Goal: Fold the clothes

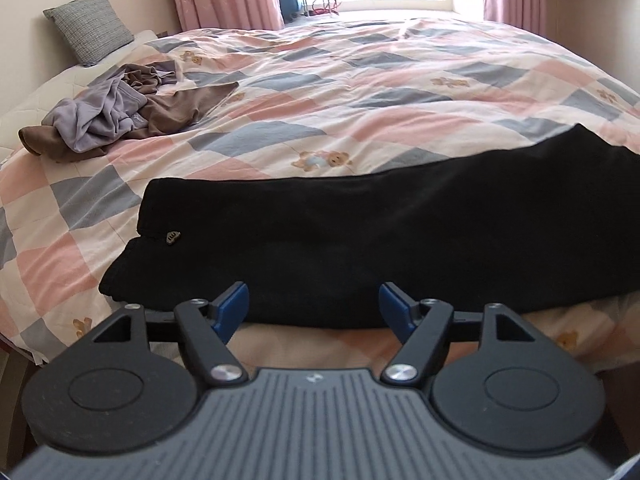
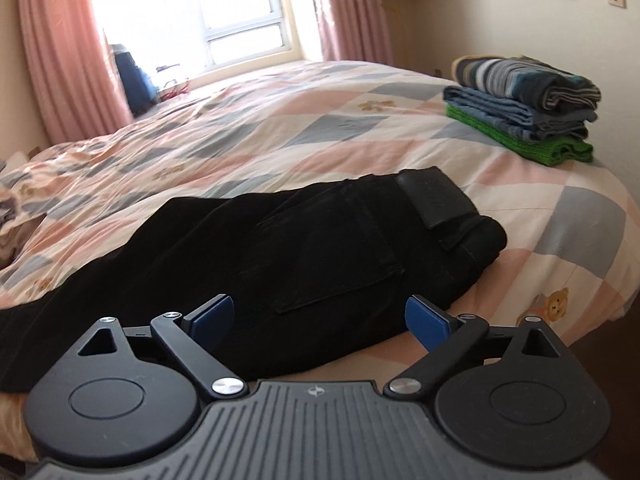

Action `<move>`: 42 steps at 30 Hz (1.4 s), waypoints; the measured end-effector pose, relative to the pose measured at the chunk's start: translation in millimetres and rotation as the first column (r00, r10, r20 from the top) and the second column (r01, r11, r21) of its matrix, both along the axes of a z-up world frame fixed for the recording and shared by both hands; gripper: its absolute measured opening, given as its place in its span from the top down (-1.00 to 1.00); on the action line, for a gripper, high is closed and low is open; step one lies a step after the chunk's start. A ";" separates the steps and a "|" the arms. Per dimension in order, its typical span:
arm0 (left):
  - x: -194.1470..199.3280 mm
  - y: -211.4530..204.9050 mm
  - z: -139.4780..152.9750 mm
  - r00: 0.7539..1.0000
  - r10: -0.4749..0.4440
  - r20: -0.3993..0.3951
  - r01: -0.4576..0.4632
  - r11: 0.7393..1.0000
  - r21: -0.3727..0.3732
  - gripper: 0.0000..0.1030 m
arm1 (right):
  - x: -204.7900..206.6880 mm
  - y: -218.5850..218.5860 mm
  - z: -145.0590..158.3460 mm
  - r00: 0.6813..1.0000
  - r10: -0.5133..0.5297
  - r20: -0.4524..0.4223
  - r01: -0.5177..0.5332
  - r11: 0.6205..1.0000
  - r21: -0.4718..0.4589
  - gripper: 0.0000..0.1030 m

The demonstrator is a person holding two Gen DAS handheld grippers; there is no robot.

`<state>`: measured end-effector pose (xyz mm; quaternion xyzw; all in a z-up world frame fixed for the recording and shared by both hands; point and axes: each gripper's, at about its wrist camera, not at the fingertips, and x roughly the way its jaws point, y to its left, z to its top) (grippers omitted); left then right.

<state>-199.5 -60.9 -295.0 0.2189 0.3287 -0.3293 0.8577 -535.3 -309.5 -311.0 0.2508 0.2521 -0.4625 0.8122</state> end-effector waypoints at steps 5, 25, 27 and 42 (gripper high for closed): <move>-10.2 4.8 3.9 1.000 -0.023 -0.005 0.023 1.000 -0.001 -0.46 | 11.2 15.8 5.1 0.995 0.022 -0.093 -0.022 1.000 0.006 -0.96; -39.5 20.4 16.6 0.994 -0.108 -0.027 0.106 0.992 -0.068 -0.60 | 31.0 66.1 24.5 0.984 0.117 -0.132 -0.120 0.993 -0.014 -0.96; -40.2 20.8 16.7 0.994 -0.110 -0.027 0.108 0.992 -0.069 -0.61 | 30.8 68.1 25.0 0.984 0.113 -0.138 -0.116 0.993 -0.015 -0.96; -37.8 20.9 6.5 0.994 -0.097 -0.053 0.094 0.994 -0.051 -0.62 | 33.6 71.4 22.7 0.981 0.123 -0.150 -0.125 0.992 -0.002 -0.96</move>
